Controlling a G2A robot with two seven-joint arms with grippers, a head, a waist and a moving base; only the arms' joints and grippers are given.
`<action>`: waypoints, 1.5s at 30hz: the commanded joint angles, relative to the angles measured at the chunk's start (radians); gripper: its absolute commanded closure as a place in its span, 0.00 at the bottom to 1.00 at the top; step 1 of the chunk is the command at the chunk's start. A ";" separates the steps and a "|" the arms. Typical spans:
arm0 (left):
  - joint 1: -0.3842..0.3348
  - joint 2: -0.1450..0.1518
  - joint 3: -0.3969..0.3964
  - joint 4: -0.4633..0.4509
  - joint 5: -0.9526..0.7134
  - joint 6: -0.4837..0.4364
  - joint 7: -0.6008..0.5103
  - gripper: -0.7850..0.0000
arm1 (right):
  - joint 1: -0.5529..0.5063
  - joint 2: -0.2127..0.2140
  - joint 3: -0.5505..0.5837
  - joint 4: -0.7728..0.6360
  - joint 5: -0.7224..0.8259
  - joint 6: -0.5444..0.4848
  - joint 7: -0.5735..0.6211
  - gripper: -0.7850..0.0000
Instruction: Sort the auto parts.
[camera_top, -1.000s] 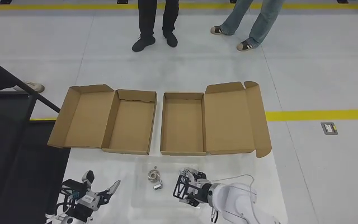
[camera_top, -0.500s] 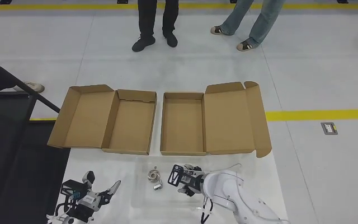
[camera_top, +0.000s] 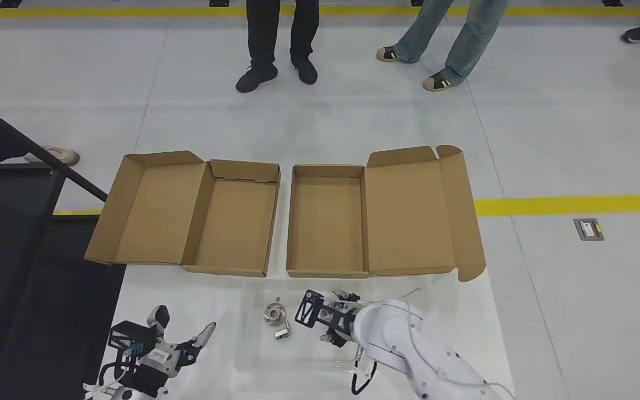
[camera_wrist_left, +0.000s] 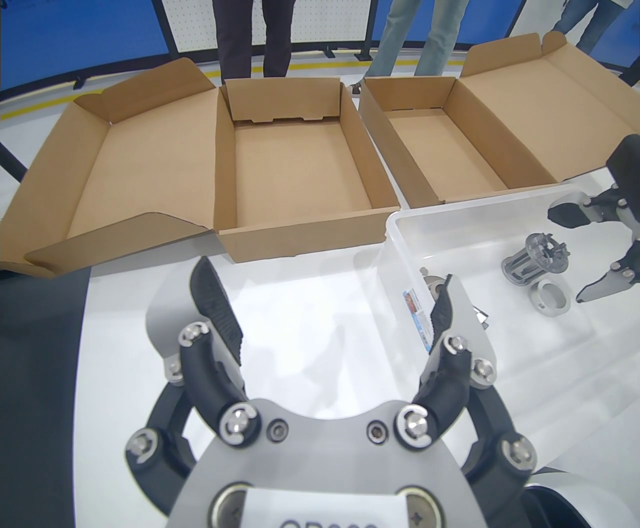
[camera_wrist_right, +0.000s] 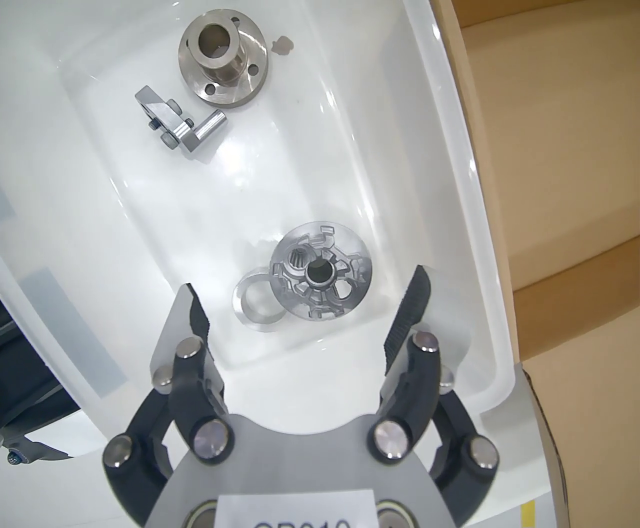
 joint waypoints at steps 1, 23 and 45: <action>0.000 0.000 0.000 0.000 0.000 0.000 0.000 0.00 | 0.012 -0.006 -0.008 0.017 0.003 0.005 0.001 0.05; 0.000 0.000 0.000 0.000 0.000 0.000 0.000 0.00 | 0.094 -0.058 -0.054 0.161 0.044 0.007 0.002 1.00; 0.000 0.000 0.000 0.000 0.000 0.000 0.000 0.00 | -0.090 0.004 0.136 -0.137 0.046 -0.116 -0.223 1.00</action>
